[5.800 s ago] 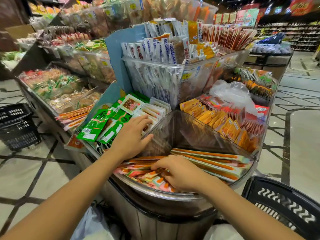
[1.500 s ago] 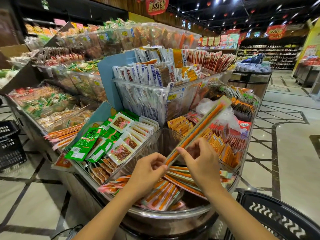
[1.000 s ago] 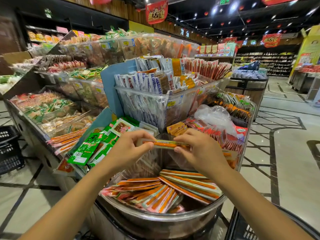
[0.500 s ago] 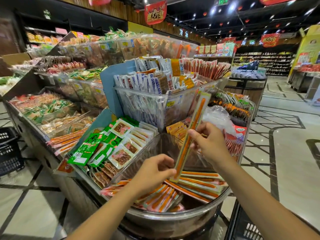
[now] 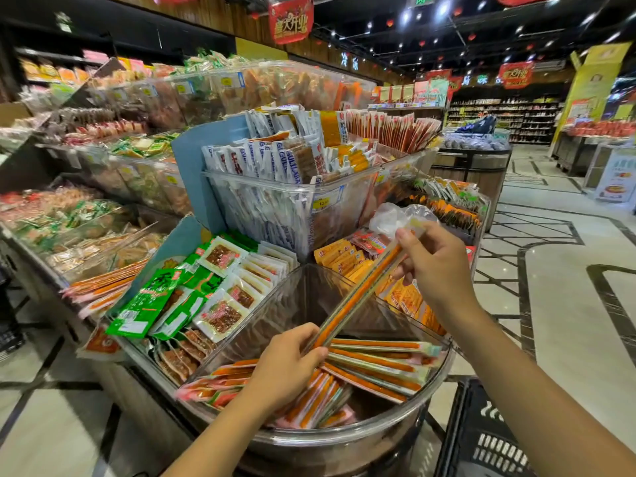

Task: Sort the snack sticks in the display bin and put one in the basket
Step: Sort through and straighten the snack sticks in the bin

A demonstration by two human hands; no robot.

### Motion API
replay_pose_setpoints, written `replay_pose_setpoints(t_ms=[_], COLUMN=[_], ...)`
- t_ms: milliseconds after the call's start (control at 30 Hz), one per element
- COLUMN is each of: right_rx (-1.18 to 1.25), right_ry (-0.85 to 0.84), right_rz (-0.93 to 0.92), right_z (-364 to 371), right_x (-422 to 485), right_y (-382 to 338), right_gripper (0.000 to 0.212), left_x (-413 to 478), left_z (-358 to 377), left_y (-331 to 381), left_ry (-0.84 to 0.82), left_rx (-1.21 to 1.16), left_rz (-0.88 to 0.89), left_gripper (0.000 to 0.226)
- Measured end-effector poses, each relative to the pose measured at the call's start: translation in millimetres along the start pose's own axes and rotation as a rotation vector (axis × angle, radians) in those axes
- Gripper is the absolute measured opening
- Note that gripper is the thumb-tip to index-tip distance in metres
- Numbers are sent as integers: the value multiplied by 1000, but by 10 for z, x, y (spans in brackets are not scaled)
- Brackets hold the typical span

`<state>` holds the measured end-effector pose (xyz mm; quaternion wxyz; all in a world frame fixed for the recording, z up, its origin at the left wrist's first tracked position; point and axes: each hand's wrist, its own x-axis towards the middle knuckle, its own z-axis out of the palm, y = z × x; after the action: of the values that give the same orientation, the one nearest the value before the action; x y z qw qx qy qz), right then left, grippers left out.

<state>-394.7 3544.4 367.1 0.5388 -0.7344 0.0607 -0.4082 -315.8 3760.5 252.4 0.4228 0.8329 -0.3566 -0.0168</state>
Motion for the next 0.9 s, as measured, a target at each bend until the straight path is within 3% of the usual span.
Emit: replay_pose_setpoints(t_ms=[200,333,433,567,700,900], right_rx=[-30,-138,-183,-220,-234,-490], right_ry=[18,52,48,37,-10,-127], right_rz=[51,50,57,62,65,29], right_z=[-77,-111,-156,-241,-289,-356], right_x=[-58,-114,-132,-228,-397,-608], right_y=[162,226,311,464,570,664], right_gripper=[23,36,39,37,18,15], left_x=[-23,-26,-19,113,351,637], left_z=[-18,-15,-41,-39,-42,112], left_y=[44,76,75,23,-68,-123], left_ry=[66,175,227,181,97,-77], left_rx=[212,410,430,577,761,762], left_rz=[-33,60,119,153,137,36], left_gripper=[17,21,18,26,36,30])
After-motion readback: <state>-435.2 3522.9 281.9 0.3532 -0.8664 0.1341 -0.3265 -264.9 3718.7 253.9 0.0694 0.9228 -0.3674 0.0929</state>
